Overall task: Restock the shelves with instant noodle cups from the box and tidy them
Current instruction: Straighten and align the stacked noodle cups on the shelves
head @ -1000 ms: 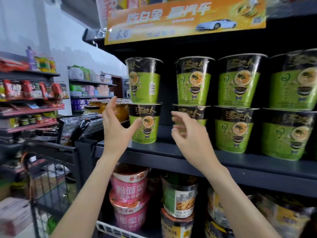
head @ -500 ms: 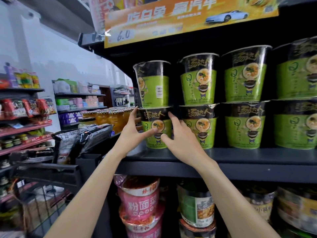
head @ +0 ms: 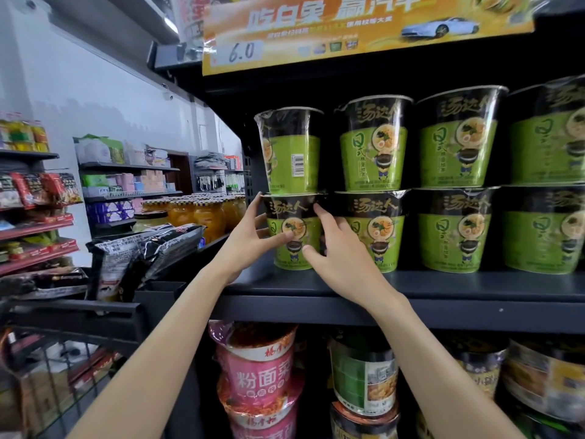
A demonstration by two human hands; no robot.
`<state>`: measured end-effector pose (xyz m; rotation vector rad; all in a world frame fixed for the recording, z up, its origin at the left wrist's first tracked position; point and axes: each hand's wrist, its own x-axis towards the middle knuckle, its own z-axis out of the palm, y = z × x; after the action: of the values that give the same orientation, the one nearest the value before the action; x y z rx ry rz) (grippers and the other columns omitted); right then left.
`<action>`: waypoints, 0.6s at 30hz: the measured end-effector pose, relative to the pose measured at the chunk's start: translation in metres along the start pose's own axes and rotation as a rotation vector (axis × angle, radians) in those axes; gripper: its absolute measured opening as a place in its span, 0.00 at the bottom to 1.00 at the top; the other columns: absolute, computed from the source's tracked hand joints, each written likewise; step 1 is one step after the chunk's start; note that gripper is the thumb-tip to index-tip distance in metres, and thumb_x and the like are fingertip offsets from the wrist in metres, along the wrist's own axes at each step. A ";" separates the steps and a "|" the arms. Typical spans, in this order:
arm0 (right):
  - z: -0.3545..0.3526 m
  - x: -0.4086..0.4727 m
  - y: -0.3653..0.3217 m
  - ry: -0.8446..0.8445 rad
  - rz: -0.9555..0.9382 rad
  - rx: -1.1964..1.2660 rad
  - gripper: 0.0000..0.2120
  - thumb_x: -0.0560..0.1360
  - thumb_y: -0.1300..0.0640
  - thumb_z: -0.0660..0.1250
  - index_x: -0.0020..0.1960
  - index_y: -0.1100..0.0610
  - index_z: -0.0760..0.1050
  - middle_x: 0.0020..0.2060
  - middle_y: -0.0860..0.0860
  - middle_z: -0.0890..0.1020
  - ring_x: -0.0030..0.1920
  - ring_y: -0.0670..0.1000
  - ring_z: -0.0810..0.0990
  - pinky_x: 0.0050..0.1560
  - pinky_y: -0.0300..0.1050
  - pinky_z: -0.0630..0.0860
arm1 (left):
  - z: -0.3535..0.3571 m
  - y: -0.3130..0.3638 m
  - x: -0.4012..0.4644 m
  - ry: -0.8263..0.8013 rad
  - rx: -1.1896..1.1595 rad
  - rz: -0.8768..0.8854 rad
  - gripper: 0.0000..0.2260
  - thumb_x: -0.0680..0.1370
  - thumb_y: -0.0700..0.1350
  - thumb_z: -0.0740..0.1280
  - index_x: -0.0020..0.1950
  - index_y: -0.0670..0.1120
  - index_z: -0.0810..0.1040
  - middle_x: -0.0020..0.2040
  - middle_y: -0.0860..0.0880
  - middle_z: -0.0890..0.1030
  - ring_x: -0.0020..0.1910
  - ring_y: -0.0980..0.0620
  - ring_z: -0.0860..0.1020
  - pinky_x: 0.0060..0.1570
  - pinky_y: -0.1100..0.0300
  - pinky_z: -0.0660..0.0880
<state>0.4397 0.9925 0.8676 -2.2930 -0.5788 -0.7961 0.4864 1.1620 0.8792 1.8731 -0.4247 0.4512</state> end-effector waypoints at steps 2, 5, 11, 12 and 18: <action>-0.006 -0.001 -0.002 0.036 -0.034 -0.039 0.30 0.79 0.53 0.60 0.77 0.50 0.52 0.66 0.54 0.68 0.56 0.55 0.75 0.55 0.50 0.73 | -0.003 0.003 0.001 0.020 -0.016 -0.019 0.43 0.71 0.41 0.74 0.78 0.50 0.51 0.71 0.49 0.66 0.68 0.53 0.67 0.66 0.53 0.67; -0.020 0.002 -0.008 0.172 -0.120 0.013 0.25 0.79 0.56 0.60 0.74 0.52 0.60 0.64 0.51 0.71 0.55 0.50 0.76 0.56 0.50 0.75 | -0.013 0.017 0.003 0.172 -0.199 0.025 0.37 0.70 0.40 0.69 0.76 0.47 0.57 0.74 0.46 0.64 0.72 0.50 0.65 0.70 0.49 0.63; -0.033 0.034 -0.033 0.239 -0.258 0.014 0.24 0.79 0.58 0.60 0.74 0.57 0.61 0.65 0.52 0.70 0.54 0.48 0.73 0.52 0.33 0.66 | -0.015 0.058 0.018 0.192 -0.155 0.041 0.33 0.69 0.61 0.59 0.73 0.52 0.66 0.71 0.51 0.70 0.70 0.52 0.67 0.71 0.49 0.61; -0.031 0.039 -0.036 0.213 -0.244 -0.001 0.25 0.79 0.56 0.60 0.75 0.57 0.59 0.66 0.53 0.69 0.52 0.51 0.74 0.52 0.37 0.67 | -0.013 0.060 0.021 0.163 -0.142 0.026 0.32 0.69 0.62 0.58 0.72 0.52 0.67 0.69 0.51 0.72 0.69 0.52 0.68 0.70 0.50 0.62; -0.027 0.056 -0.036 0.171 -0.146 0.051 0.28 0.78 0.55 0.61 0.75 0.58 0.57 0.66 0.58 0.69 0.47 0.56 0.80 0.52 0.48 0.75 | -0.004 0.060 0.006 0.295 -0.134 0.219 0.16 0.79 0.40 0.61 0.66 0.47 0.73 0.58 0.54 0.78 0.56 0.60 0.75 0.52 0.74 0.71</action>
<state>0.4482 1.0100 0.9367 -2.1285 -0.6854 -1.0244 0.4618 1.1457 0.9318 1.6059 -0.4503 0.8143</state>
